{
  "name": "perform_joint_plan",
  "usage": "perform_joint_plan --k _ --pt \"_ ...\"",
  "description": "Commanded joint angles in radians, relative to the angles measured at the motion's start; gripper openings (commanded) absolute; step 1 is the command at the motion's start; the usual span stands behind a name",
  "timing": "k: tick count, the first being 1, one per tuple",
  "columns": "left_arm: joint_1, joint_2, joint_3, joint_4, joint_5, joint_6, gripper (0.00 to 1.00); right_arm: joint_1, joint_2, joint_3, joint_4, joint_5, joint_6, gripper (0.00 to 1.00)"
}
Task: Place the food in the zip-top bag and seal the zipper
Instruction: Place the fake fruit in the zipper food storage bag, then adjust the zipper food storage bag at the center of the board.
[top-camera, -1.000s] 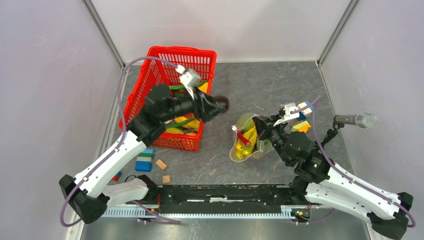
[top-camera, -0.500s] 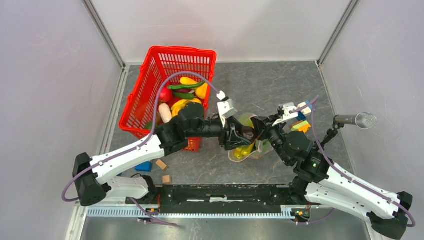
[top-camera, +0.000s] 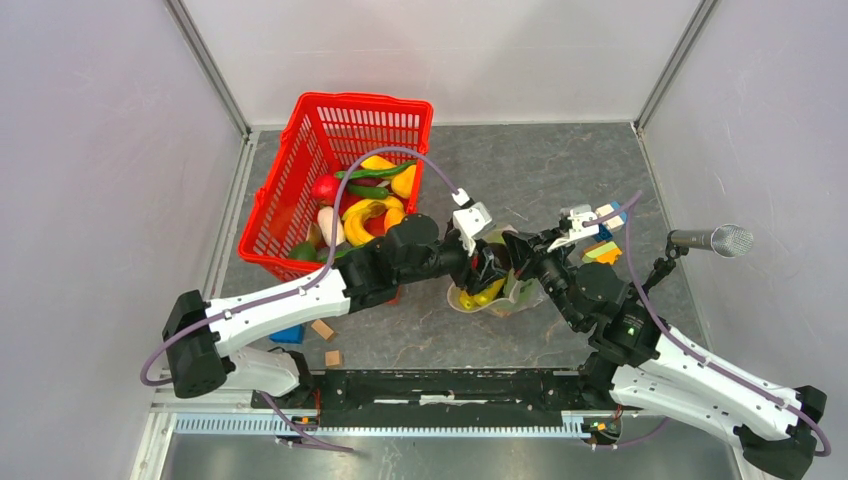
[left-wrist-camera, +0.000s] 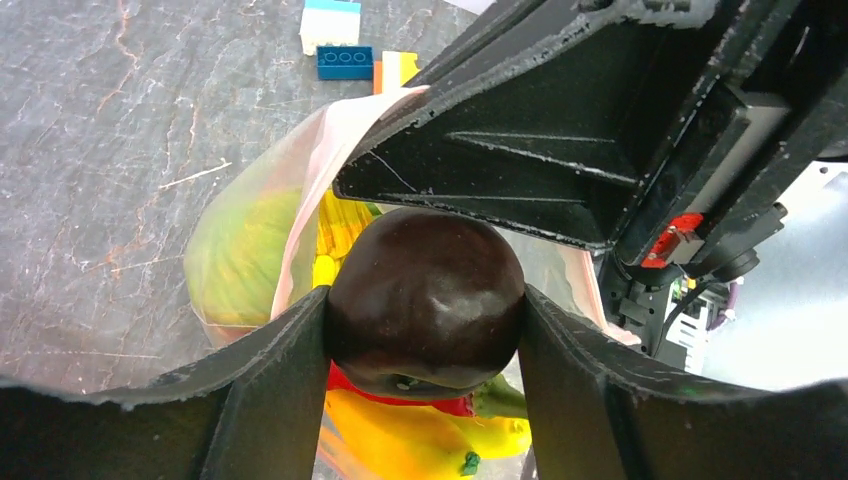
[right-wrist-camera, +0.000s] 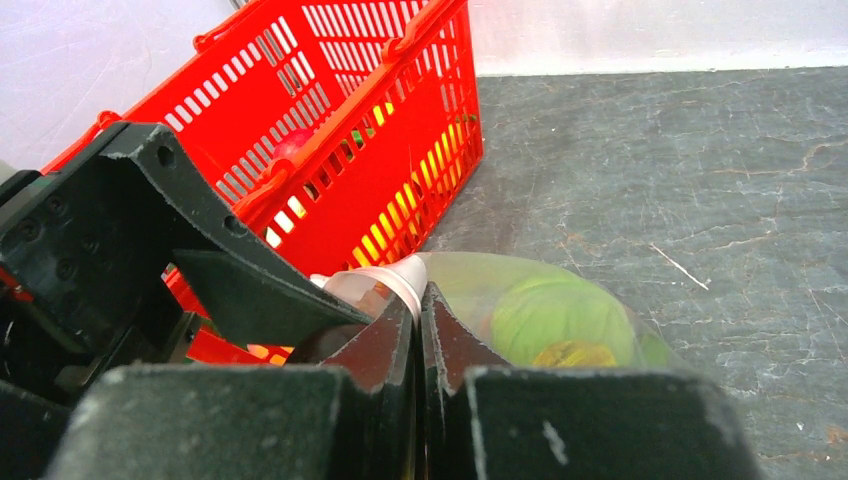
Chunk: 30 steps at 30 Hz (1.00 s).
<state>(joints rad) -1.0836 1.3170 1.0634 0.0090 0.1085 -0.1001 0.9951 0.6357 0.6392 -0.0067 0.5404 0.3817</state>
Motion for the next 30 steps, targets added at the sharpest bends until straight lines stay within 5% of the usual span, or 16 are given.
perform_joint_plan --k 1,4,5,20,30 --pt "-0.007 0.006 0.056 0.049 -0.074 0.05 0.76 0.007 -0.021 0.032 0.113 -0.007 0.018 0.08" --pt "-0.006 -0.026 0.046 0.059 -0.074 0.033 0.99 0.008 -0.027 0.021 0.106 0.034 0.021 0.08" --pt "-0.006 -0.044 0.048 0.059 -0.063 0.03 1.0 0.008 -0.03 0.015 0.106 0.048 0.025 0.08" --pt "-0.007 -0.24 0.059 -0.243 -0.142 -0.118 1.0 0.009 -0.044 0.002 0.182 0.155 -0.044 0.08" --pt "-0.007 -0.308 -0.097 -0.174 -0.113 -0.434 0.96 0.008 -0.088 -0.007 0.185 0.17 -0.054 0.09"
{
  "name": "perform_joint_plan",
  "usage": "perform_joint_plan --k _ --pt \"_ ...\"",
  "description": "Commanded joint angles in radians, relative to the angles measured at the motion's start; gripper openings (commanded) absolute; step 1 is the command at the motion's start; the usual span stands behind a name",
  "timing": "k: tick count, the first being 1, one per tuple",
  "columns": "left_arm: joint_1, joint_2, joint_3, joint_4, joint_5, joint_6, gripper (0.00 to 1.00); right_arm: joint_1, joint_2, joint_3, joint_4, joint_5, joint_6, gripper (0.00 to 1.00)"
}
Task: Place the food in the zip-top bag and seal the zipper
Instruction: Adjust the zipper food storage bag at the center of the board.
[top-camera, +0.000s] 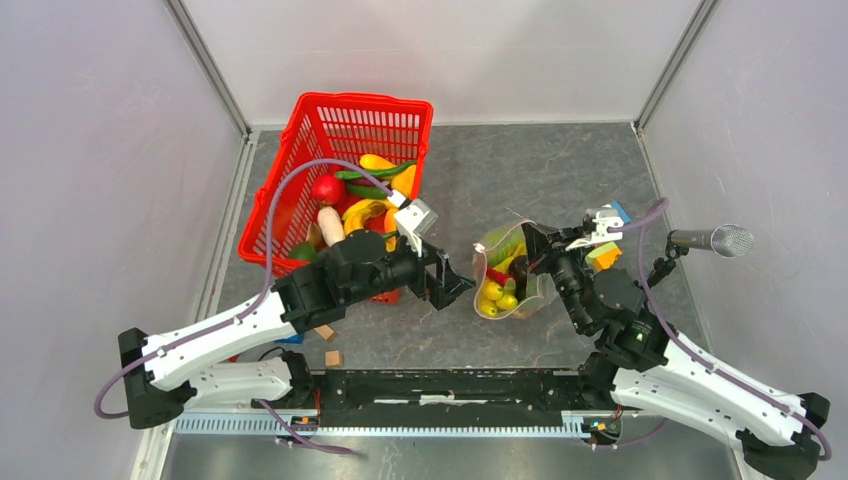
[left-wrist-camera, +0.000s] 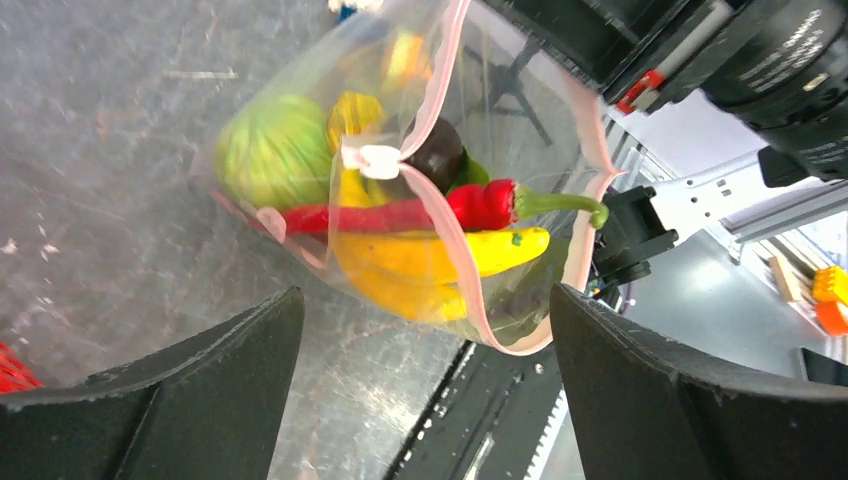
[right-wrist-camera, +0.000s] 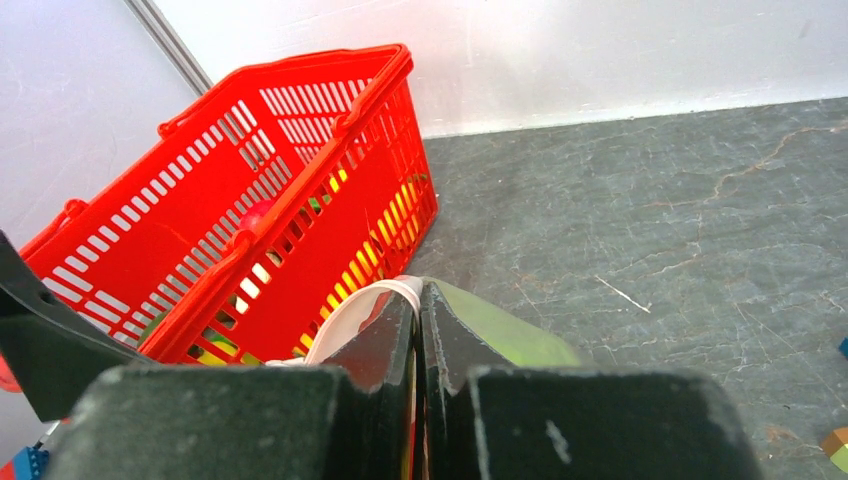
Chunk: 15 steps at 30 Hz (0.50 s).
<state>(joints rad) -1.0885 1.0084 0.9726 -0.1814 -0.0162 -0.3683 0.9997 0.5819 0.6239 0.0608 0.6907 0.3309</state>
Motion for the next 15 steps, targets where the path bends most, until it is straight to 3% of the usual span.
perform_joint_plan --k 1,15 --pt "-0.002 0.012 0.002 -0.001 0.012 -0.179 0.95 0.004 -0.039 0.004 0.111 0.022 0.005 0.09" --pt "-0.048 0.157 0.04 -0.032 0.073 -0.243 0.83 0.004 -0.076 -0.039 0.088 0.02 0.057 0.09"
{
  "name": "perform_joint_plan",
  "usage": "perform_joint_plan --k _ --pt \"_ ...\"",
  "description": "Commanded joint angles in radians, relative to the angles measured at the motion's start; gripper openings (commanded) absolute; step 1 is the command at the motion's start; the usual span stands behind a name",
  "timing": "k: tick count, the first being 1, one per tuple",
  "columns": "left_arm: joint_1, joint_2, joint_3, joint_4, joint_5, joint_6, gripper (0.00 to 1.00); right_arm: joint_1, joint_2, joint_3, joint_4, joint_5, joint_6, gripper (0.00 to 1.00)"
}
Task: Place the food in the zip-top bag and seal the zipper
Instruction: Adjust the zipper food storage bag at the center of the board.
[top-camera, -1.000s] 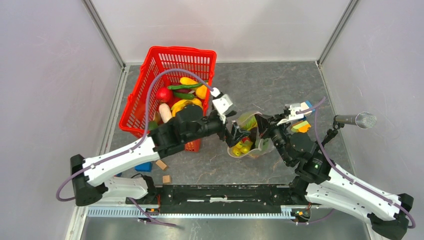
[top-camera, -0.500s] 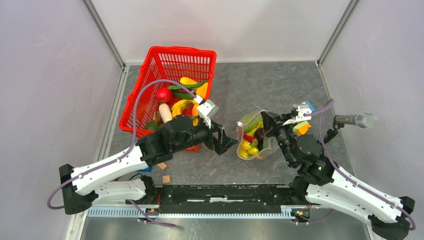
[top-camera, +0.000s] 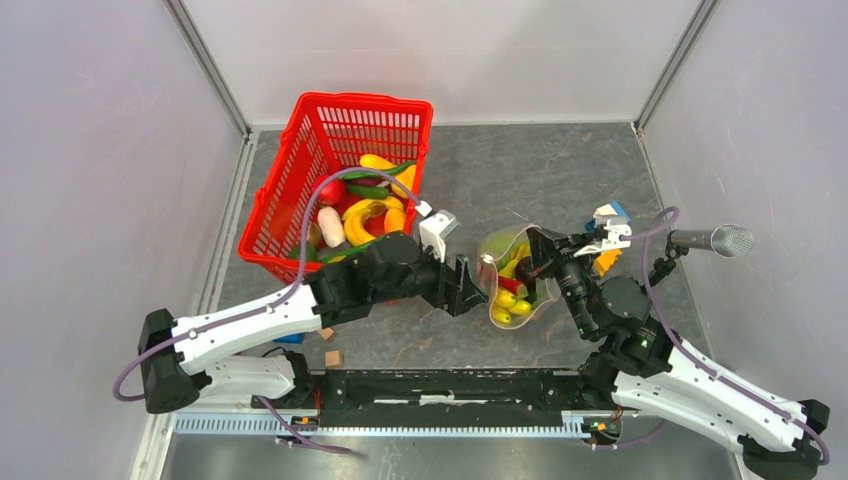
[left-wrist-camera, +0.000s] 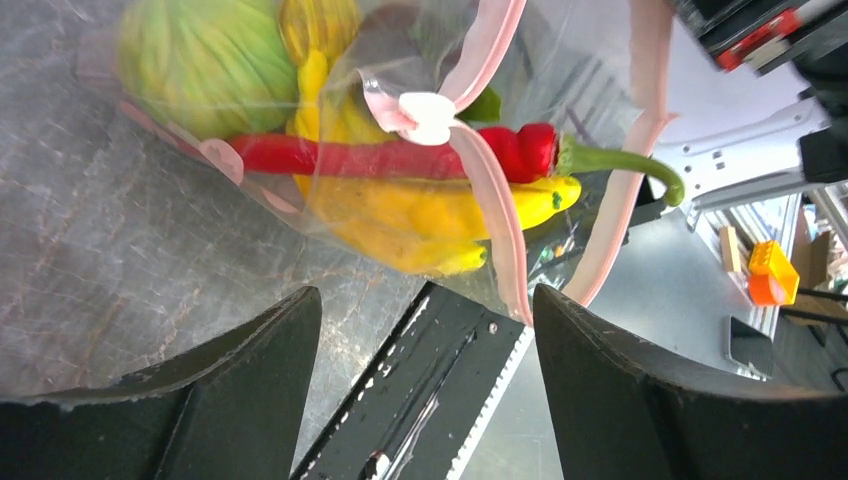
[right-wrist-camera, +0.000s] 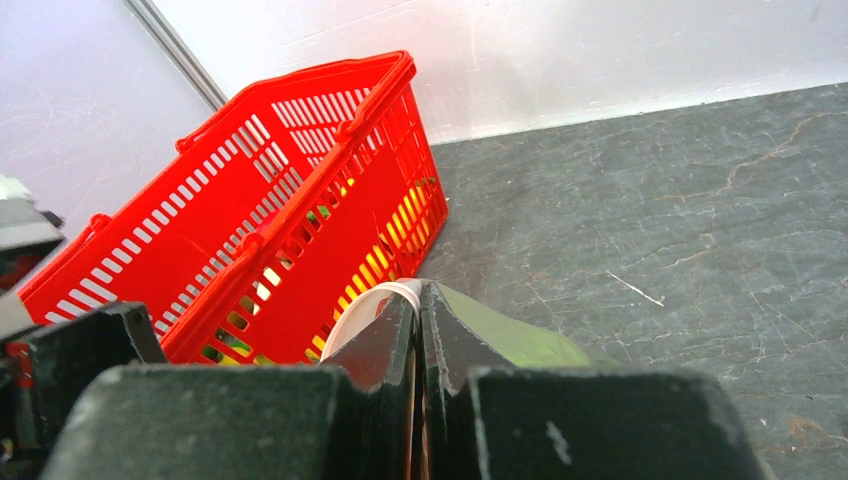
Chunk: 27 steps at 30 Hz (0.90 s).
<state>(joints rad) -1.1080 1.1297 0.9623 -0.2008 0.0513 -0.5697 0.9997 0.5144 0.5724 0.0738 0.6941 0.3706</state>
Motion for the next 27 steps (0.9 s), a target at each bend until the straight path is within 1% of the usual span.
perform_joint_plan --k 1,6,8,9,11,14,16,17,19,21,25,27 --pt "-0.04 0.047 0.061 -0.027 -0.001 -0.037 0.83 0.003 -0.006 0.013 0.074 0.015 0.017 0.09" --pt "-0.116 0.086 0.105 -0.056 -0.045 -0.023 0.86 0.004 0.001 0.015 0.076 0.016 0.013 0.09" --pt "-0.132 0.098 0.11 -0.064 -0.047 -0.015 0.86 0.003 0.007 0.02 0.074 0.009 0.012 0.09" --pt "-0.134 0.105 0.111 -0.074 -0.075 -0.013 0.85 0.003 0.009 0.023 0.073 0.006 0.013 0.09" --pt "-0.138 0.115 0.118 -0.093 -0.095 -0.009 0.77 0.004 0.011 0.026 0.074 0.002 0.013 0.09" --pt "-0.139 0.115 0.124 -0.126 -0.127 0.004 0.6 0.004 0.013 0.033 0.072 -0.004 0.01 0.09" --pt "-0.138 0.109 0.122 -0.135 -0.142 0.007 0.52 0.003 0.011 0.037 0.068 -0.004 0.009 0.09" --pt "-0.138 0.109 0.121 -0.139 -0.146 0.011 0.49 0.004 0.01 0.037 0.067 -0.006 0.01 0.09" --pt "-0.138 0.122 0.12 -0.152 -0.16 0.016 0.48 0.004 0.007 0.035 0.069 -0.014 0.013 0.09" --pt "-0.138 0.137 0.121 -0.159 -0.166 0.02 0.49 0.004 0.009 0.034 0.071 -0.024 0.014 0.09" --pt "-0.138 0.141 0.101 -0.111 -0.153 0.016 0.53 0.004 0.013 0.039 0.066 -0.034 0.013 0.09" --pt "-0.138 0.147 0.101 -0.102 -0.151 0.019 0.53 0.003 0.013 0.04 0.063 -0.035 0.013 0.09"
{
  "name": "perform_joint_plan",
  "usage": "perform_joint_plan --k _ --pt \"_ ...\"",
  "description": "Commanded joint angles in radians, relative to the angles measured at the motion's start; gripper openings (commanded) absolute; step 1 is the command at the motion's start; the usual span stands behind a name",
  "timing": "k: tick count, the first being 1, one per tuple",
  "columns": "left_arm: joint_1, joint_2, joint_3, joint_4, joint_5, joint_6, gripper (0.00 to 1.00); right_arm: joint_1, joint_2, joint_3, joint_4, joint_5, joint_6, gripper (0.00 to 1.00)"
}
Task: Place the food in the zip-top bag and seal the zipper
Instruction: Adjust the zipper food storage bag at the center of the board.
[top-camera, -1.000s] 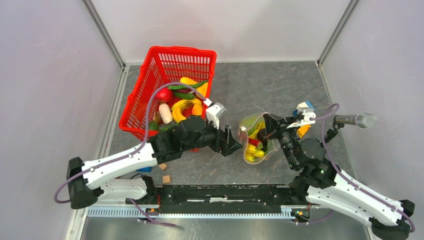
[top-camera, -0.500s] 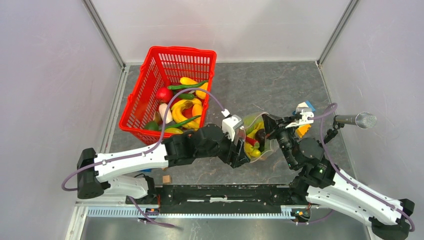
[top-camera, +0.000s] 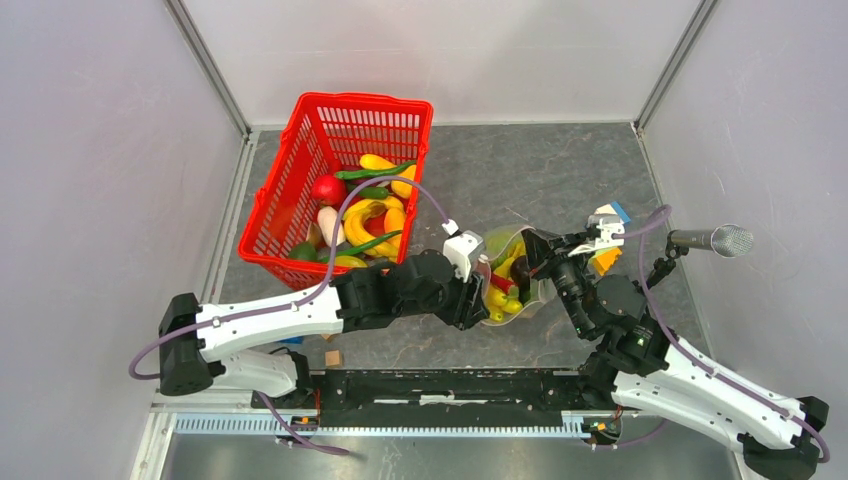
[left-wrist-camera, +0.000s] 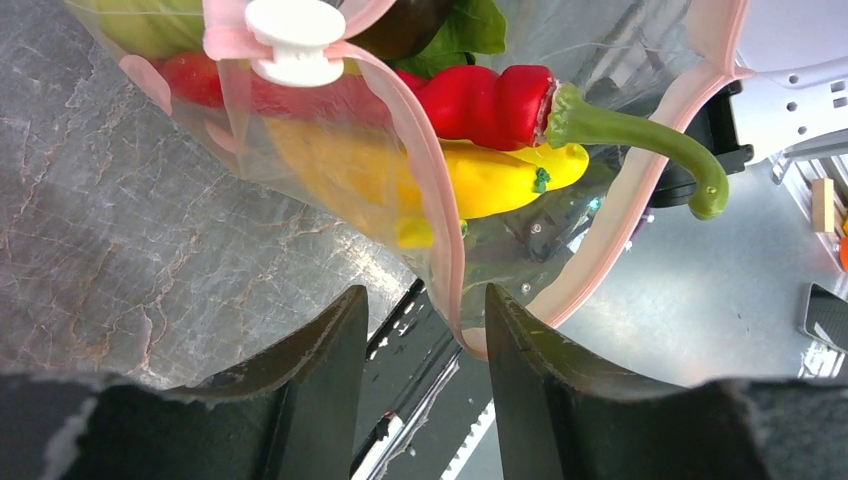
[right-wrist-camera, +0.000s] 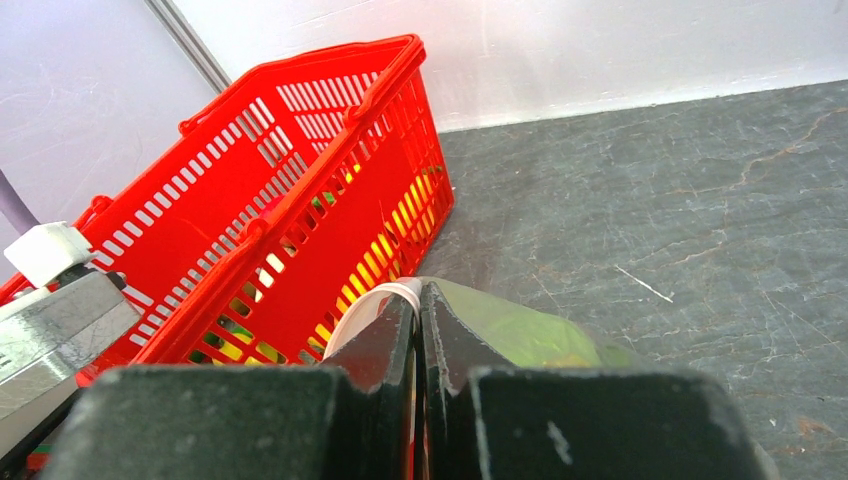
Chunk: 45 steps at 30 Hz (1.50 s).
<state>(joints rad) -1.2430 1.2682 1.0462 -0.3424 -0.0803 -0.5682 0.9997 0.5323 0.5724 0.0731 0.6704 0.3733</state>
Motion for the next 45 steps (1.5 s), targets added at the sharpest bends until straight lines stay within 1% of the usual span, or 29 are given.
perform_joint_plan --k 1,4,6,8,9,12,14,16,19,20,22,23,25,27,28,29,30,31,34,37,40,42,44,45 --pt "-0.003 0.011 0.017 0.04 -0.018 0.021 0.5 0.003 -0.005 0.04 0.062 -0.011 0.01 0.09" --pt "-0.003 0.015 0.002 0.068 -0.018 0.024 0.41 0.004 -0.011 0.033 0.06 -0.007 0.009 0.09" --pt "-0.003 0.02 -0.002 0.078 -0.022 0.029 0.32 0.004 -0.018 0.028 0.06 -0.004 0.012 0.09" --pt "-0.003 0.022 0.003 0.08 -0.029 0.04 0.11 0.004 -0.023 0.024 0.059 -0.005 0.013 0.09" --pt "-0.001 0.018 0.006 0.079 -0.041 0.05 0.03 0.004 -0.025 0.023 0.056 -0.004 0.012 0.1" --pt "0.01 -0.006 0.04 0.043 -0.1 0.115 0.02 0.004 -0.032 0.027 0.059 -0.05 -0.048 0.1" --pt "0.052 -0.027 0.091 -0.004 -0.102 0.182 0.02 0.004 -0.042 0.039 0.048 -0.098 -0.125 0.1" --pt "0.127 -0.05 0.161 -0.039 -0.069 0.241 0.02 0.004 -0.061 0.059 0.015 -0.129 -0.191 0.1" --pt "0.275 -0.057 0.287 -0.084 0.023 0.34 0.02 0.004 -0.116 0.081 0.002 -0.225 -0.29 0.1" --pt "0.33 -0.034 0.352 -0.111 0.087 0.385 0.02 0.004 -0.134 0.089 0.003 -0.287 -0.319 0.1" --pt "0.391 0.029 0.49 -0.169 0.188 0.438 0.02 0.004 -0.157 0.114 0.003 -0.412 -0.358 0.1" --pt "0.401 0.058 0.559 -0.186 0.243 0.468 0.02 0.004 -0.157 0.132 -0.004 -0.474 -0.364 0.1" --pt "0.406 0.12 0.649 -0.214 0.33 0.525 0.02 0.004 -0.138 0.169 -0.028 -0.597 -0.364 0.11" --pt "0.407 0.174 0.716 -0.263 0.398 0.566 0.02 0.003 -0.105 0.199 -0.053 -0.701 -0.391 0.19" --pt "0.407 0.197 0.736 -0.285 0.421 0.605 0.02 0.004 -0.092 0.208 -0.066 -0.708 -0.39 0.26" --pt "0.407 0.212 0.747 -0.307 0.436 0.62 0.02 0.003 -0.086 0.213 -0.071 -0.683 -0.385 0.34" --pt "0.407 0.219 0.753 -0.324 0.456 0.641 0.02 0.004 -0.082 0.213 -0.1 -0.645 -0.381 0.48" --pt "0.407 0.224 0.753 -0.344 0.475 0.673 0.02 0.004 -0.085 0.209 -0.103 -0.625 -0.382 0.56" --pt "0.407 0.21 0.722 -0.363 0.494 0.741 0.02 0.004 -0.108 0.192 -0.087 -0.554 -0.378 0.61" --pt "0.409 0.186 0.678 -0.363 0.527 0.805 0.02 0.003 -0.135 0.189 -0.081 -0.505 -0.395 0.65" --pt "0.423 0.178 0.665 -0.365 0.56 0.827 0.02 0.004 -0.149 0.192 -0.083 -0.326 -0.409 0.65" --pt "0.431 0.162 0.652 -0.378 0.644 0.874 0.02 0.004 -0.147 0.201 -0.111 -0.145 -0.428 0.66" --pt "0.432 0.126 0.626 -0.377 0.753 0.93 0.02 0.004 -0.137 0.208 -0.122 -0.019 -0.476 0.65" --pt "0.432 0.109 0.61 -0.366 0.789 0.949 0.02 0.004 -0.125 0.211 -0.123 0.011 -0.509 0.64"
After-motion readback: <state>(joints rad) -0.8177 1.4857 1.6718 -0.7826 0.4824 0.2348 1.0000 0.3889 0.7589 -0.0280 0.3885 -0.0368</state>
